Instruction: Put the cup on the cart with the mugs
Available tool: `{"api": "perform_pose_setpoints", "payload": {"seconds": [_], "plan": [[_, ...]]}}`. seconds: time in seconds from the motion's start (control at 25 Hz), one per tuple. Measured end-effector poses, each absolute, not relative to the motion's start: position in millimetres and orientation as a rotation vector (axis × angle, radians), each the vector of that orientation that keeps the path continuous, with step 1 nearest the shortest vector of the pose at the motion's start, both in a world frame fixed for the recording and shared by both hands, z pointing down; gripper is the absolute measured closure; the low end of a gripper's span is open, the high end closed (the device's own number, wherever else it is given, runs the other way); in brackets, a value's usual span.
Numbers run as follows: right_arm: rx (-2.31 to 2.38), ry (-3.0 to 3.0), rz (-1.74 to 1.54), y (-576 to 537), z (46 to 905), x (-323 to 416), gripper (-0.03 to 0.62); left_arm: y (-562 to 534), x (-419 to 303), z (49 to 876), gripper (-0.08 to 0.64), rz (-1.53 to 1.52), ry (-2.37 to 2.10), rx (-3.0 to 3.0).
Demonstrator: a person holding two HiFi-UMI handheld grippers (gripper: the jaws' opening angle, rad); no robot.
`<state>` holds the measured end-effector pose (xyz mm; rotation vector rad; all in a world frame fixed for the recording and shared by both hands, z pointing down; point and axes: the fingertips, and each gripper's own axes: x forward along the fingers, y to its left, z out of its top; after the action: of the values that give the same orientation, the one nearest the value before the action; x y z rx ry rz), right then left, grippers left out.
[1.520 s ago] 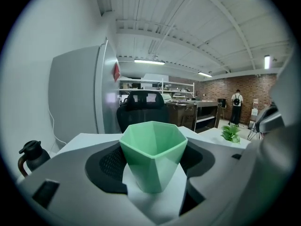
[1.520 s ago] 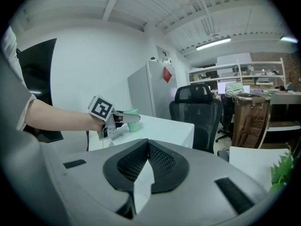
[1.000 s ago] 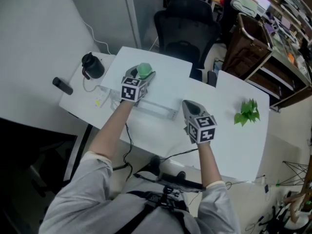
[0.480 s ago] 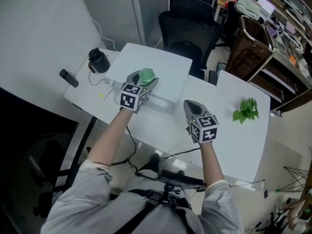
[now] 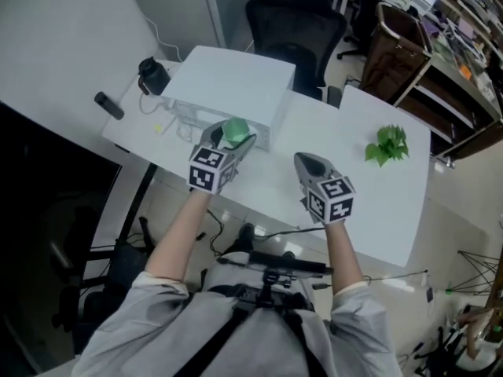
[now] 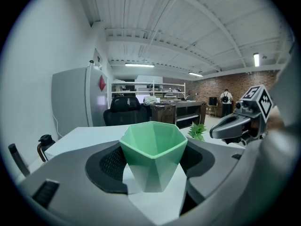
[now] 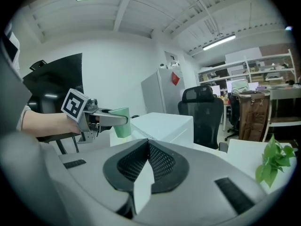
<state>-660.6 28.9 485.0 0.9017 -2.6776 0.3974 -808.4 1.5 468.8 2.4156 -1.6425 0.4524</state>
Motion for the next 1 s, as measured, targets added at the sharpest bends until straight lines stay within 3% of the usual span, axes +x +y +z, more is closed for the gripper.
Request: {"api": "perform_pose_setpoints", "payload": {"seconds": [0.48,1.0], "plan": [[0.893,-2.675,0.47,102,501,-572,0.591,92,-717,470,0.241,0.424,-1.595,2.443],[0.975,-2.659,0.518,159,504,-525,0.589,150,-665,486,0.241,0.464,-1.467,2.494]]}}
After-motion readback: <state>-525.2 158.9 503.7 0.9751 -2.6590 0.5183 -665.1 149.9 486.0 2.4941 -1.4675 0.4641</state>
